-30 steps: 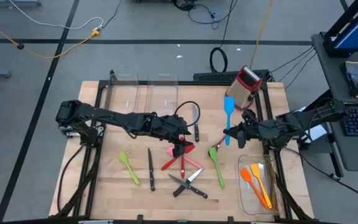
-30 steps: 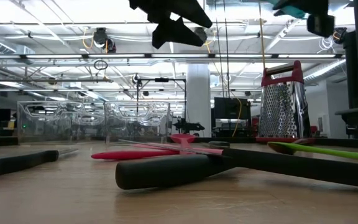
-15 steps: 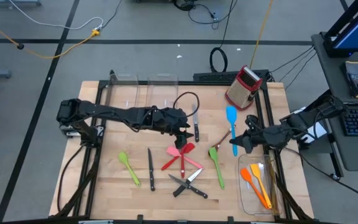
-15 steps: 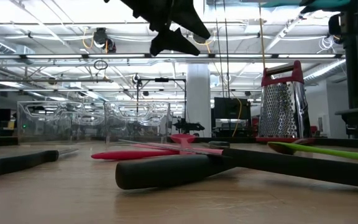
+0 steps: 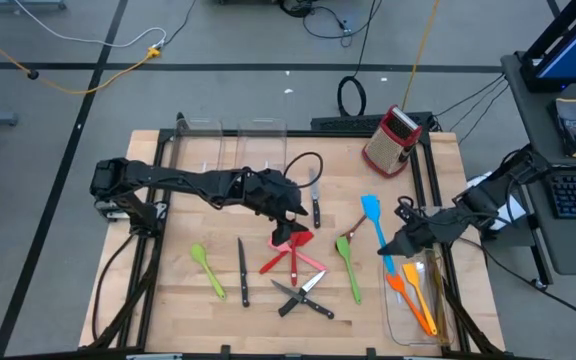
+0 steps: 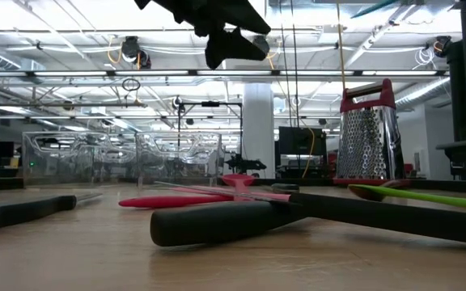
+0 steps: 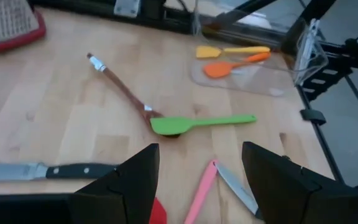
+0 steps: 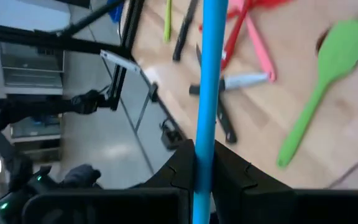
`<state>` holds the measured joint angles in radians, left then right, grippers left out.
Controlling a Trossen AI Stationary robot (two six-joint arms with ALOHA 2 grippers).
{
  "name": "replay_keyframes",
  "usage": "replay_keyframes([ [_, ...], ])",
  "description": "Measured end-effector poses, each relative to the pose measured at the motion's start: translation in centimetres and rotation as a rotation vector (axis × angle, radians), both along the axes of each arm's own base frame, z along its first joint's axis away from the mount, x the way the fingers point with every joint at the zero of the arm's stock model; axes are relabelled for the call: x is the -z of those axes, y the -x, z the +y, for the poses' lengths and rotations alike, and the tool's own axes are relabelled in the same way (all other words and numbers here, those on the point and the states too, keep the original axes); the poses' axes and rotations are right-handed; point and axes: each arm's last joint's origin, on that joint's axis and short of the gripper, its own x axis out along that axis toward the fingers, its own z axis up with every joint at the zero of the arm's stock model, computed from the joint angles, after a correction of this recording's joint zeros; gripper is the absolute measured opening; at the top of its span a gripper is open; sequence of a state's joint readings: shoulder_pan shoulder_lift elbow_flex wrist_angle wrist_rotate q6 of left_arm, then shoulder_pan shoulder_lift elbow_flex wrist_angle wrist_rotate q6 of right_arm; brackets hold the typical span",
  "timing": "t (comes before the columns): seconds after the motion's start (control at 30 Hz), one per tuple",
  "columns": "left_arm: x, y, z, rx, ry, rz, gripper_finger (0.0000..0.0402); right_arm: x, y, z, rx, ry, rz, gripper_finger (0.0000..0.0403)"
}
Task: Pick & Place Kitchen Items
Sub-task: Put the blue spatula into the bottom transparent bin
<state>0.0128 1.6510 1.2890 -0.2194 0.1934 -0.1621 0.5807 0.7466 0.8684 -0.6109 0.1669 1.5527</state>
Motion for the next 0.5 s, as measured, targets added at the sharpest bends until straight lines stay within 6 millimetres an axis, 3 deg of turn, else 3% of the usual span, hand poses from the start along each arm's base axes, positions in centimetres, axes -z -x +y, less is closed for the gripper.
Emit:
replay_keyframes([
  [0.2,0.1,1.2,0.0,-0.002,0.001,-0.08,0.0235,0.1,0.5,1.1,-0.03,-0.15,0.089,0.0021],
  [0.5,1.2,6.4,0.1,-0.066,0.019,-0.166,0.0235,0.6,1.5,3.2,-0.119,-0.338,0.294,0.0021],
])
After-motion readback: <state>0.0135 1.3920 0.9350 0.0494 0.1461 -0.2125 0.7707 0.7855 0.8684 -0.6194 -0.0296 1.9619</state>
